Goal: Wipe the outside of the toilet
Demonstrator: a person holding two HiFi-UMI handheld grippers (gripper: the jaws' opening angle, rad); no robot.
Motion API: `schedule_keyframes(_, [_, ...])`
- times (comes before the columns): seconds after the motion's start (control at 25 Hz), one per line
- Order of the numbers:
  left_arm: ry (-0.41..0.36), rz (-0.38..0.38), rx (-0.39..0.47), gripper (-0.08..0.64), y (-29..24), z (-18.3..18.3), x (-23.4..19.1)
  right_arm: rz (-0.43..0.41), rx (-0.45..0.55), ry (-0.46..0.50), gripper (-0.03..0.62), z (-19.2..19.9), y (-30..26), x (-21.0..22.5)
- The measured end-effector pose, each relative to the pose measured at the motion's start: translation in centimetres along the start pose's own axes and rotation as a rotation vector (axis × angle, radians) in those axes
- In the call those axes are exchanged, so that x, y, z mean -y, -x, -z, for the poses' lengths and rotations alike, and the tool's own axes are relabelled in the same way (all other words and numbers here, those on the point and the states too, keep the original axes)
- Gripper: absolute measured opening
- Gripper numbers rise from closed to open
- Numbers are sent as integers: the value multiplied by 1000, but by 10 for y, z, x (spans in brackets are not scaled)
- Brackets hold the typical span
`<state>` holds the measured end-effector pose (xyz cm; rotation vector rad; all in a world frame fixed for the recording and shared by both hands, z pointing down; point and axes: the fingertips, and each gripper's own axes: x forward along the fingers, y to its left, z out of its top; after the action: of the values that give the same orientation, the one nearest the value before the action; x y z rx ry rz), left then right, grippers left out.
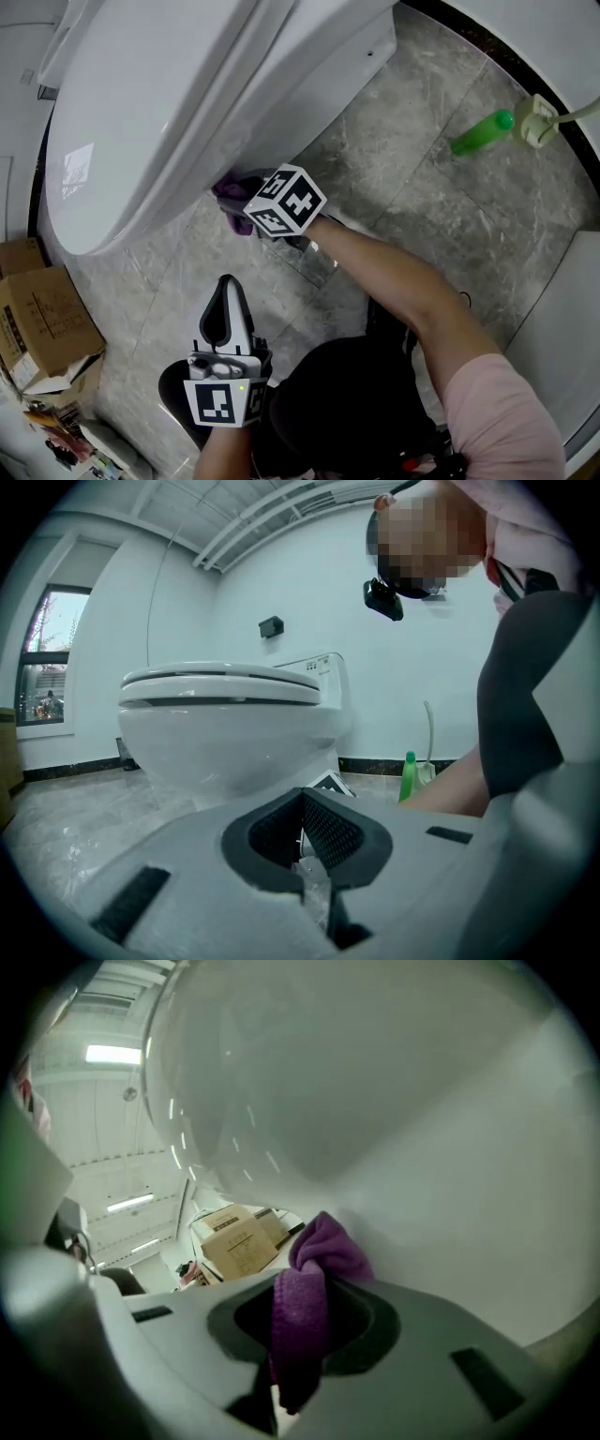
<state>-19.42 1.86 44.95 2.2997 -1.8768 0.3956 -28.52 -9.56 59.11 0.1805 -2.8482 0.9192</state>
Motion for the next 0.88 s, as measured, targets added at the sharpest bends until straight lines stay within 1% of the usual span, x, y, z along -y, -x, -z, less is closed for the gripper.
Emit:
schedule_keyframes(0.12, [9,-4,12,8,2,-1,-5,-45,-1,37,80,-8,0,-17])
schedule_keyframes(0.2, [14,3,20,8,4,-3,-6,-52,-12,69,81,-10,6,-21])
schedule_keyframes(0.28, [14,19,23,8,2,-4,-4,-37,-22,88,81,-11,18,-18])
schedule_keyframes(0.44, [25,57,48,8,-12,-14,6,64,-35,91,81,-9,54,11])
schedule_keyframes(0.56, [11,106,50,8,-24,-18,22,154,-28,73,81,-7,91,40])
schedule_keyframes(0.76, [16,169,91,8,-44,-29,45,307,37,35,83,-16,156,89])
schedule_keyframes(0.88, [-17,192,43,8,-54,-23,55,393,99,10,83,-29,190,122])
